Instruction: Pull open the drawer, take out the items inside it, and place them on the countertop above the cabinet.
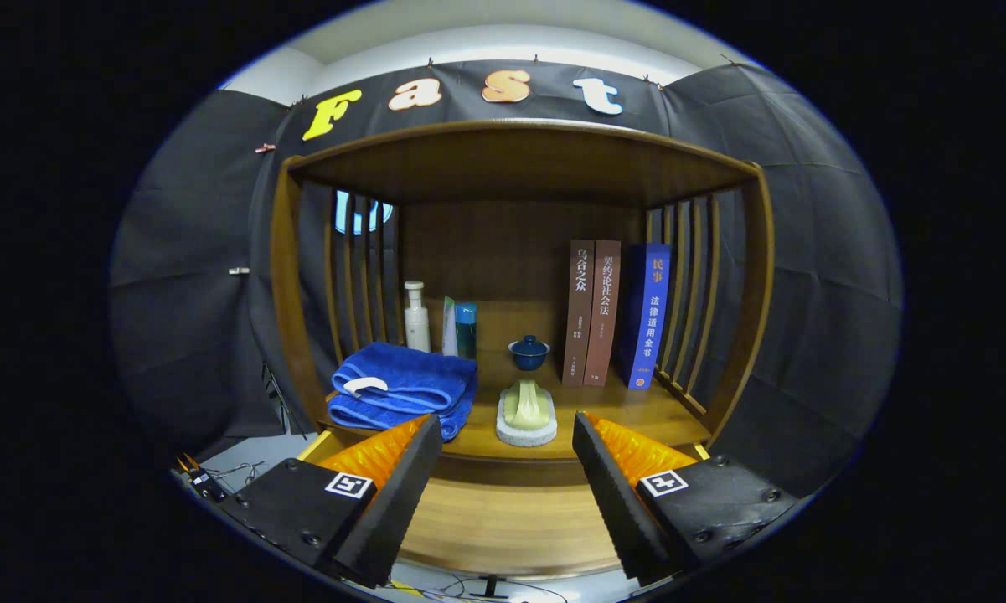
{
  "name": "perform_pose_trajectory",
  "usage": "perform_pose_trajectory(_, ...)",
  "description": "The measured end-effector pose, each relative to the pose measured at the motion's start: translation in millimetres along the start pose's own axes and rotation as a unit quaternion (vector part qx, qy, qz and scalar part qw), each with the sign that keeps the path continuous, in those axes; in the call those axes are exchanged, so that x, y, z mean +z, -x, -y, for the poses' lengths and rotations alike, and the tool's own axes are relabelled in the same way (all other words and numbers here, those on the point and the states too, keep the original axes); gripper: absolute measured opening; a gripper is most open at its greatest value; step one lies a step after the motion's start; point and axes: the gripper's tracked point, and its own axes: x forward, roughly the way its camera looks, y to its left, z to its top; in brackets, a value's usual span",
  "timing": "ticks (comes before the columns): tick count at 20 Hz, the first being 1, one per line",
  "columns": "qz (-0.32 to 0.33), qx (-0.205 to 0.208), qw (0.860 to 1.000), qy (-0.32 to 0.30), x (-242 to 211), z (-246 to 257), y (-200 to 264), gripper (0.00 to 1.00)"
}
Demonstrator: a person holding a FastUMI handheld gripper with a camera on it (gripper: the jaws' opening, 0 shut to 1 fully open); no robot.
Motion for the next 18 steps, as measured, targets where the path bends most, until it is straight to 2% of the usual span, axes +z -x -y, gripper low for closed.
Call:
perform_pose_trajectory(8,0.026,-0.008,0.999,-0.020,-92,-1,57,1.00)
perform_pose_trajectory(13,0.011,-0.006,1.000,-0.010,-166,-9,63,1.00)
perform_pose_trajectory(18,-0.007,-0.003,1.000,-0.010,-210,-13,54,1.00)
